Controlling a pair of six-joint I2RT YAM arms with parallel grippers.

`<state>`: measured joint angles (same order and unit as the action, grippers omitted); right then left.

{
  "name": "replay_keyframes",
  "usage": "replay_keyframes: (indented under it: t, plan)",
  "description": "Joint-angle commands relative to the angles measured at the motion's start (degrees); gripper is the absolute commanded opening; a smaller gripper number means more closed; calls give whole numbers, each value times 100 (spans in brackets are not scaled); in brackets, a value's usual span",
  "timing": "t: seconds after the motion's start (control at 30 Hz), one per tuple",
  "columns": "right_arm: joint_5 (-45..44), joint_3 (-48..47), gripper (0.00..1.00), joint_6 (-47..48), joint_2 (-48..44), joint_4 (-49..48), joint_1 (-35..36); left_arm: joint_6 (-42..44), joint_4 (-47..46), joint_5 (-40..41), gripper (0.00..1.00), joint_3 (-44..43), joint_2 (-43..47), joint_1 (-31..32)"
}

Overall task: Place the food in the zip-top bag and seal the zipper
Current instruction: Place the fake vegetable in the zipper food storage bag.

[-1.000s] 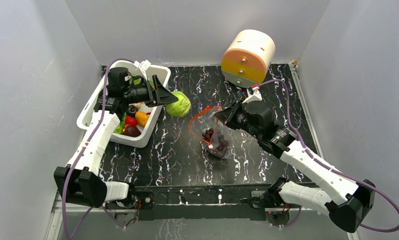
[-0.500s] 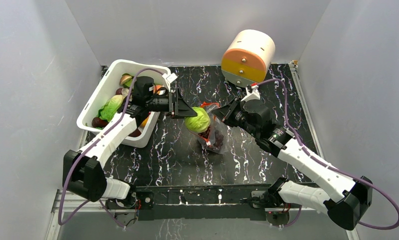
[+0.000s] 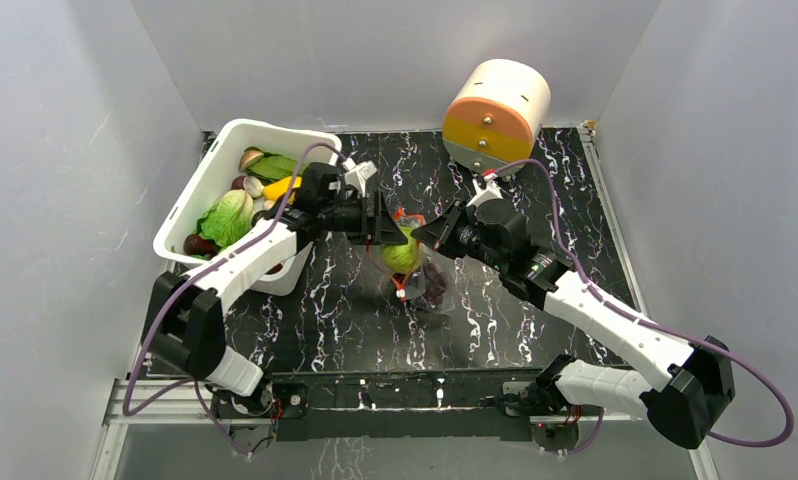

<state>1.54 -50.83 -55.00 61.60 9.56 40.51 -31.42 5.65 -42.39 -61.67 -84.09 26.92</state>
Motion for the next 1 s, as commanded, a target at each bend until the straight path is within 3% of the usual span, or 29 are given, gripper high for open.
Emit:
replay_keyframes:
  t: [0.0, 0.13, 0.53, 0.67, 0.97]
  plan:
    - [207, -107, 0, -22, 1, -516, 18, 640, 748, 782, 45, -481, -283, 334]
    - [324, -45, 0, -89, 70, -558, 17, 516, 728, 696, 50, -355, -333, 466]
    - [107, 74, 0, 57, -108, -437, 13, 455, 1068, 850, 84, -551, 117, 541]
    - [157, -73, 0, 338, -142, -209, 17, 689, 1999, 1389, 94, -1018, 224, 538]
    - [58, -295, 0, 509, -349, -63, 18, 863, 2884, 1723, 98, -1755, 394, 537]
